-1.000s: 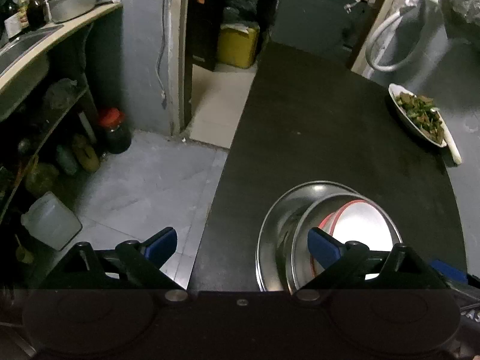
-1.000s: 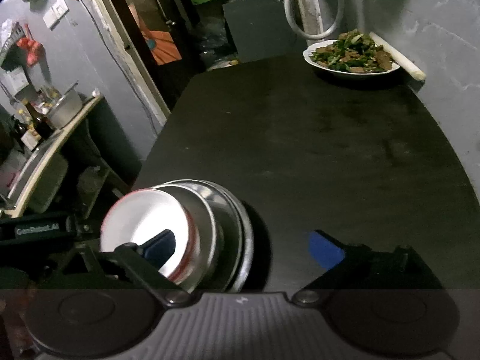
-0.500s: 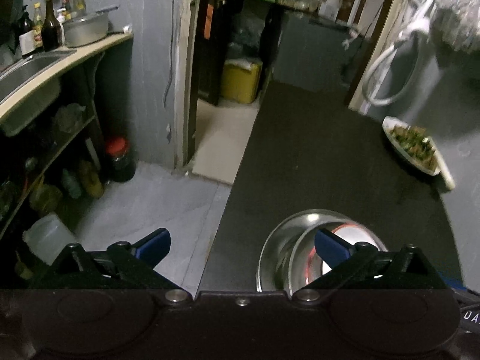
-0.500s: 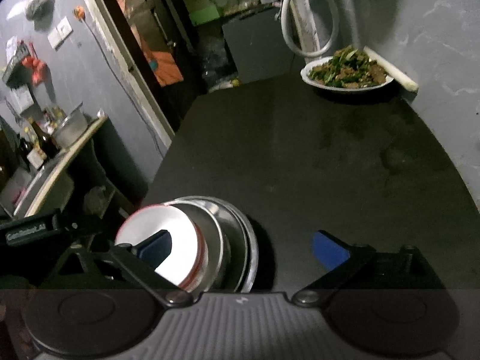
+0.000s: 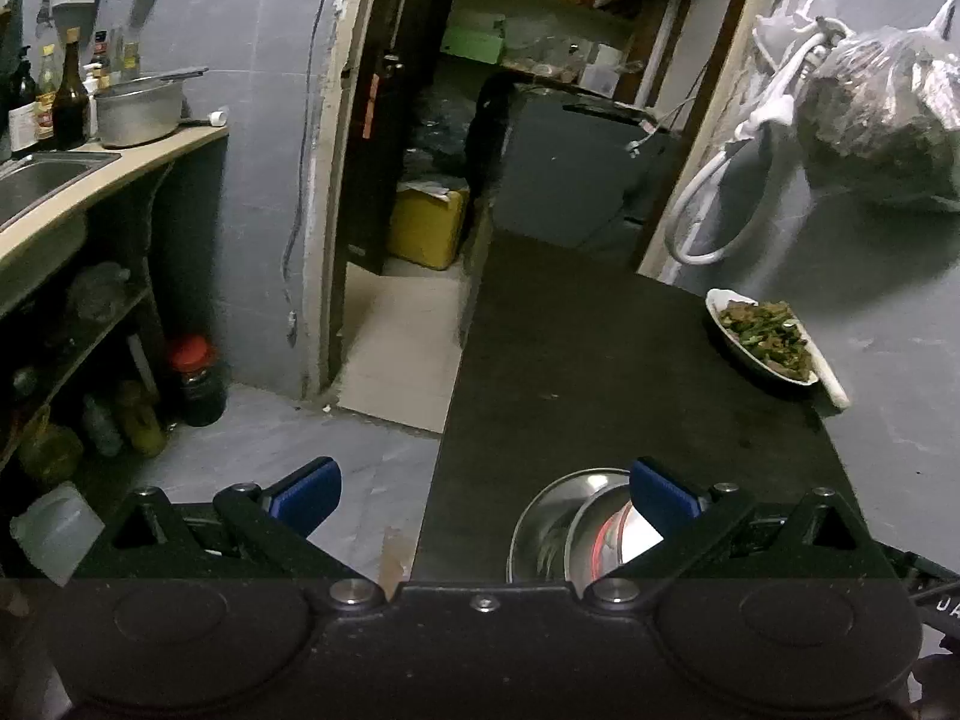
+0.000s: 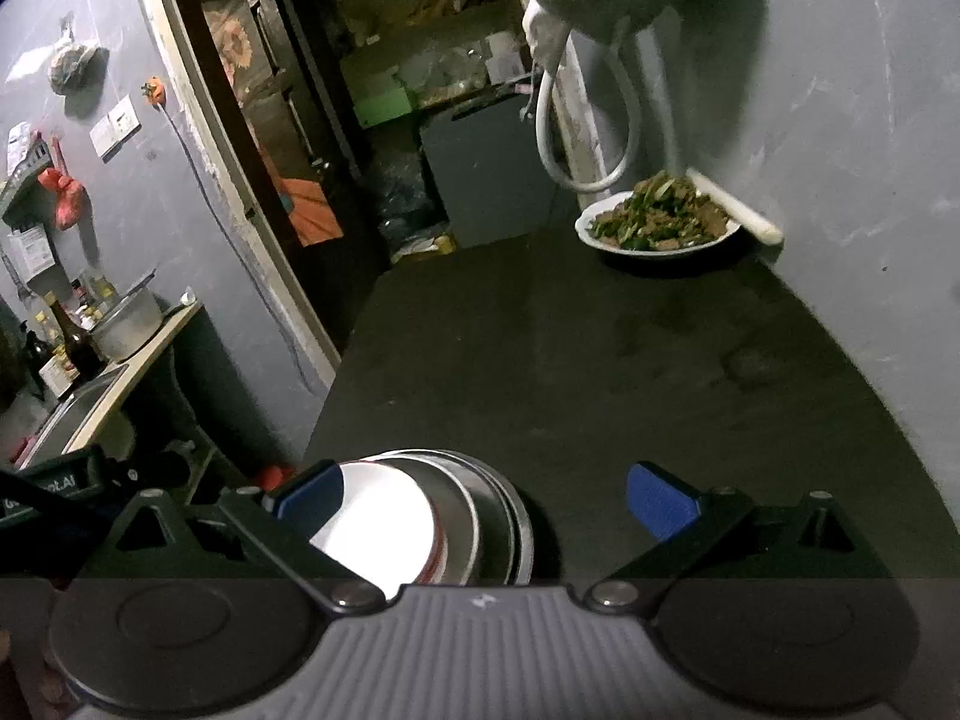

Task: Organize plates and bowls

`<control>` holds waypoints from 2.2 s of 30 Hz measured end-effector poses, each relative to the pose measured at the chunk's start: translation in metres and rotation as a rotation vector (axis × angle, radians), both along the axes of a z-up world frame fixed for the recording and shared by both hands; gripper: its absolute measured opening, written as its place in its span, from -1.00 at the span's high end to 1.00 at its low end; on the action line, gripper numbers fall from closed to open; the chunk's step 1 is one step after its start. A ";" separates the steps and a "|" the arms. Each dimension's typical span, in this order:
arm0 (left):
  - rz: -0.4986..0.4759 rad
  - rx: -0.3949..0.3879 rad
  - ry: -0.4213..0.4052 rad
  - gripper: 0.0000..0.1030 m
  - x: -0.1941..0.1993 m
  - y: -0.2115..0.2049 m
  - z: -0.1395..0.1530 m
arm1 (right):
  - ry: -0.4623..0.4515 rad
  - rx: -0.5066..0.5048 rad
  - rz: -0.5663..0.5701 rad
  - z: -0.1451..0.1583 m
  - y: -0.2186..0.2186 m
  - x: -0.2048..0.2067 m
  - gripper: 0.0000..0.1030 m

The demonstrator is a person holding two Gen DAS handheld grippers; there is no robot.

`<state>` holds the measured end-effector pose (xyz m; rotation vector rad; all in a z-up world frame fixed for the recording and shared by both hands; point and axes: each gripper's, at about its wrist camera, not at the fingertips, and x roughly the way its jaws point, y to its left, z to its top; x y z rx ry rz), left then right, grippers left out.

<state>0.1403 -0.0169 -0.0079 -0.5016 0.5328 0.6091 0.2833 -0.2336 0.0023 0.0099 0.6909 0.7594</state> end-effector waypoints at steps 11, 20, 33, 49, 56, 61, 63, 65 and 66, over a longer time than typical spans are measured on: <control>-0.067 0.058 -0.073 -0.98 -0.038 0.004 0.011 | -0.110 0.054 -0.132 0.017 -0.021 -0.062 -1.00; -0.120 0.104 -0.123 -0.98 -0.067 0.005 0.019 | -0.162 0.067 -0.189 0.027 -0.027 -0.098 -1.00; -0.181 0.192 -0.188 -0.98 -0.115 -0.012 0.023 | -0.246 0.027 -0.243 0.036 -0.047 -0.152 -1.00; -0.280 0.234 -0.177 -0.98 -0.155 -0.041 0.001 | -0.347 -0.020 -0.213 0.024 -0.066 -0.200 -1.00; -0.325 0.234 -0.143 -0.98 -0.161 -0.054 -0.016 | -0.283 -0.063 -0.200 0.003 -0.077 -0.205 -1.00; -0.331 0.208 -0.121 -0.98 -0.163 -0.056 -0.024 | -0.253 -0.081 -0.190 -0.004 -0.080 -0.202 -1.00; -0.336 0.203 -0.114 -0.98 -0.161 -0.057 -0.025 | -0.240 -0.086 -0.194 -0.006 -0.083 -0.200 -1.00; -0.345 0.201 -0.108 -0.98 -0.159 -0.058 -0.026 | -0.233 -0.090 -0.197 -0.007 -0.085 -0.197 -1.00; -0.349 0.202 -0.106 -0.98 -0.158 -0.059 -0.026 | -0.228 -0.093 -0.198 -0.008 -0.086 -0.196 -1.00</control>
